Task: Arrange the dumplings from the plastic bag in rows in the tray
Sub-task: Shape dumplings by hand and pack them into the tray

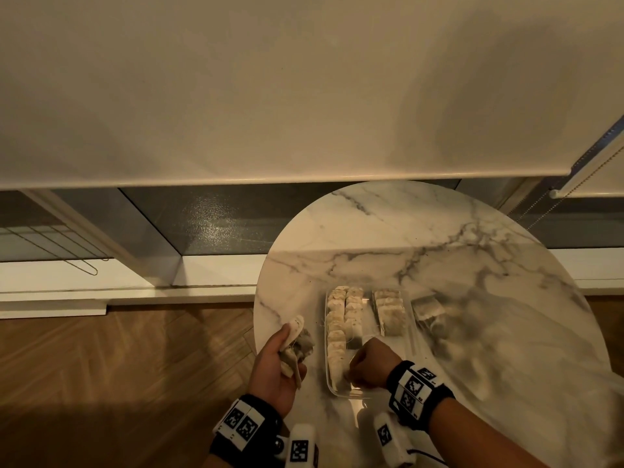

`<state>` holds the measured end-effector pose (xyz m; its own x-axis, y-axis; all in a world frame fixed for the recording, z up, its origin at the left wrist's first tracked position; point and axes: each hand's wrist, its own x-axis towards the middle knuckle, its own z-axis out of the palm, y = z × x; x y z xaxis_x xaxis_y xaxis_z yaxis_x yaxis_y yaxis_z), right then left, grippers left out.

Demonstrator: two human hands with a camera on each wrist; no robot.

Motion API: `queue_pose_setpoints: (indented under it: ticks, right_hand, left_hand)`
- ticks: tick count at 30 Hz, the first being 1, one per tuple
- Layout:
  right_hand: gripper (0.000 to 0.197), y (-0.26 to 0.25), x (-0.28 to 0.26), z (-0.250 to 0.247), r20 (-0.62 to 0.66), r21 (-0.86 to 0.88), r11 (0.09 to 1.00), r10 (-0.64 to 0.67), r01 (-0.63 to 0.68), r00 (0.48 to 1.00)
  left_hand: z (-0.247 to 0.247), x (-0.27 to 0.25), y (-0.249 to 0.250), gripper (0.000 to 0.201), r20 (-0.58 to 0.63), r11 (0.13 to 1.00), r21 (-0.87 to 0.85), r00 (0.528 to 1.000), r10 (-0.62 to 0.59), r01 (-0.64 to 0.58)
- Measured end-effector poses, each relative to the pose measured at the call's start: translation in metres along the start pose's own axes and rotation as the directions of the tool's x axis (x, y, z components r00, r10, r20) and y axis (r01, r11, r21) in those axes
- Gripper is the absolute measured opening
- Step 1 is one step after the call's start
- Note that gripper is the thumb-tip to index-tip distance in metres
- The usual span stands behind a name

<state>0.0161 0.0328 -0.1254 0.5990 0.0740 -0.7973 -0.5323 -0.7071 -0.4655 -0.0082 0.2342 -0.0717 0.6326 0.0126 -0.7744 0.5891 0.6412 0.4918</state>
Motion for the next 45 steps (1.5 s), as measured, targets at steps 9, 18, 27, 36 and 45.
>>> queue_pose_setpoints:
  ticks: [9,18,27,36,45]
  right_hand:
    - [0.019,0.004,-0.003,-0.002,-0.05,-0.015,0.998,-0.069,0.069,0.996]
    - [0.016,-0.05,-0.051,-0.016,-0.287,0.314,0.785,-0.458,0.535,0.841]
    - [0.006,-0.071,-0.067,-0.019,-0.418,0.362,0.67,-0.505,0.649,0.755]
    - [0.006,-0.083,-0.089,-0.046,-0.365,0.763,0.356,-0.453,0.54,0.813]
    - [0.004,-0.037,-0.038,-0.062,-0.381,0.562,0.697,-0.259,0.445,0.888]
  left_hand:
    - [0.001,0.0,-0.006,0.029,0.061,0.999,0.026,0.998,0.02,-0.022]
    - [0.013,-0.009,-0.012,0.031,0.105,0.991,0.127,0.994,0.038,-0.051]
    - [0.018,-0.011,-0.005,0.042,0.152,0.997,0.064,0.988,0.021,-0.032]
    - [0.014,-0.011,0.002,0.022,0.162,0.997,-0.078,0.987,-0.01,0.023]
    - [0.011,-0.012,0.008,0.02,0.129,0.999,-0.034,0.992,-0.01,0.015]
